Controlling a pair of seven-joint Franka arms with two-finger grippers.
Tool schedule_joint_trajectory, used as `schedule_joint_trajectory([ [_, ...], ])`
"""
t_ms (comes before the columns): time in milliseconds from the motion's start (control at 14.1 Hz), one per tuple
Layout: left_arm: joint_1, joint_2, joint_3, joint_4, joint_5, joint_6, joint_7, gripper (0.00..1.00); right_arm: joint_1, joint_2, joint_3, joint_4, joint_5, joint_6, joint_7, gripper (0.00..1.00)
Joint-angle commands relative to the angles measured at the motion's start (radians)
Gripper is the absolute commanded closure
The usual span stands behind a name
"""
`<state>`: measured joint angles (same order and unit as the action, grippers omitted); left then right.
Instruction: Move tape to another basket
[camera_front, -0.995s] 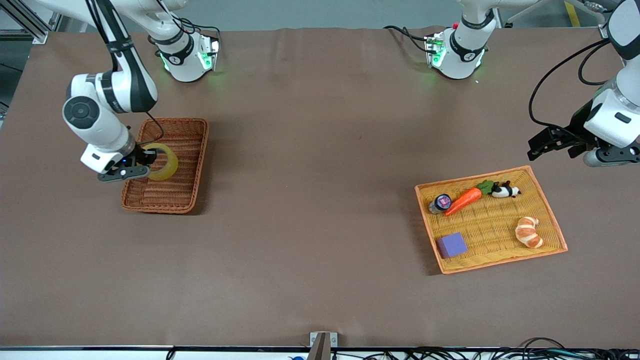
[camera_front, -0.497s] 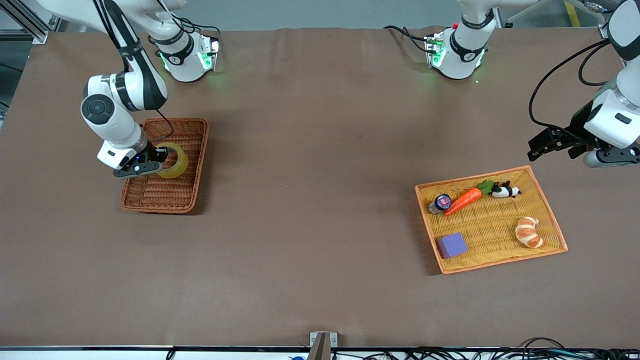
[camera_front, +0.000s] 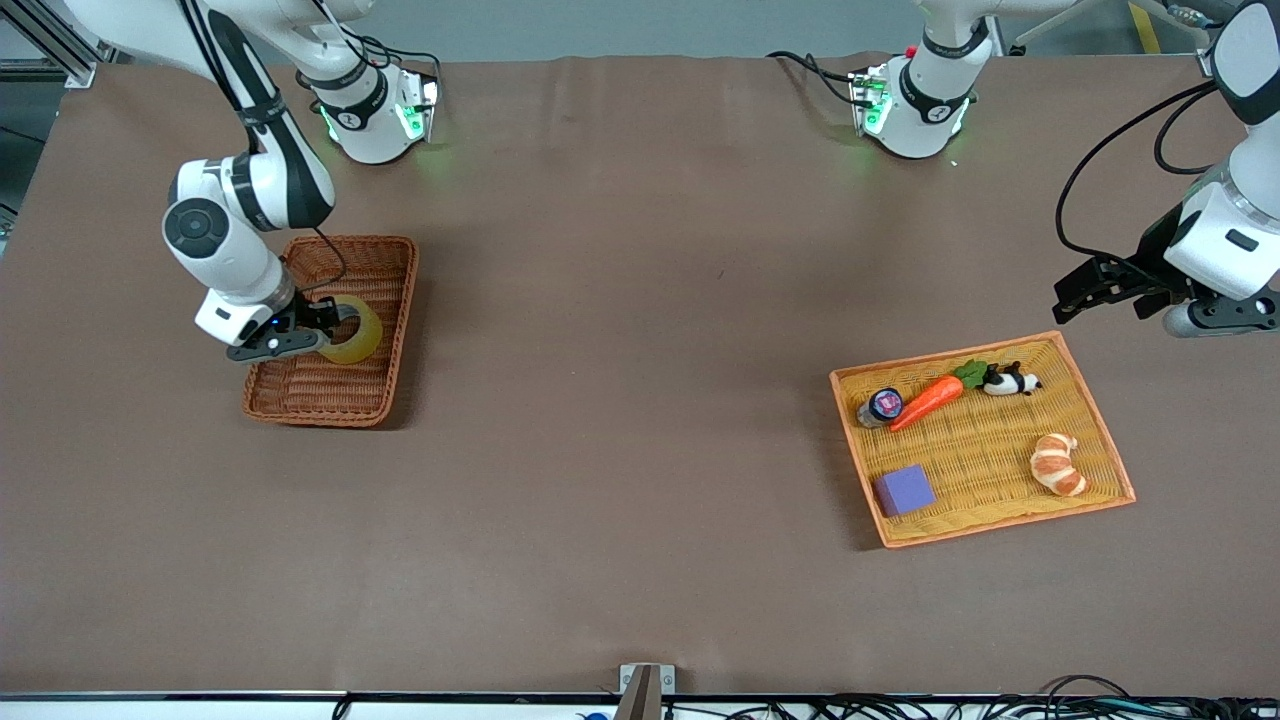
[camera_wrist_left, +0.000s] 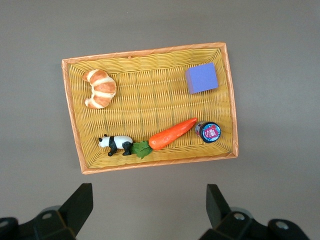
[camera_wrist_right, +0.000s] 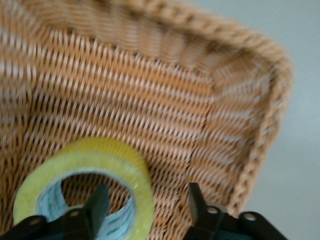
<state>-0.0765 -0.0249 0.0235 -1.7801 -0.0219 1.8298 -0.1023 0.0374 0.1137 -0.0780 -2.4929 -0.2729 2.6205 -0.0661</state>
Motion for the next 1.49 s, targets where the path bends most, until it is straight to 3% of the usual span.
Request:
schedule_joint_trajectory([
  [0, 0.003, 0.008, -0.007, 0.021, 0.008, -0.006, -0.008, 0.00, -0.010, -0.051, 0.004, 0.066, 0.024, -0.049, -0.009, 0.00],
  [284, 0.003, 0.007, -0.008, 0.027, 0.008, -0.006, -0.005, 0.00, -0.010, -0.108, 0.004, 0.233, 0.024, -0.163, -0.017, 0.00],
  [497, -0.002, 0.010, -0.008, 0.037, 0.010, -0.004, -0.004, 0.00, -0.007, -0.106, 0.010, 0.482, 0.038, -0.492, -0.020, 0.00],
  [711, -0.002, 0.011, -0.008, 0.042, 0.005, -0.004, -0.004, 0.00, -0.010, -0.104, 0.015, 0.668, 0.165, -0.690, -0.014, 0.00],
  [853, -0.005, 0.011, -0.008, 0.053, 0.008, -0.007, -0.008, 0.00, -0.013, -0.100, 0.009, 0.797, 0.195, -0.836, -0.011, 0.00],
  [1137, -0.003, 0.010, -0.008, 0.080, 0.008, -0.030, -0.011, 0.00, -0.022, -0.124, -0.045, 0.900, 0.285, -0.988, -0.006, 0.00],
  [1421, 0.000, 0.008, -0.008, 0.096, 0.008, -0.083, -0.008, 0.00, -0.022, -0.138, -0.055, 0.931, 0.293, -1.088, -0.003, 0.00],
])
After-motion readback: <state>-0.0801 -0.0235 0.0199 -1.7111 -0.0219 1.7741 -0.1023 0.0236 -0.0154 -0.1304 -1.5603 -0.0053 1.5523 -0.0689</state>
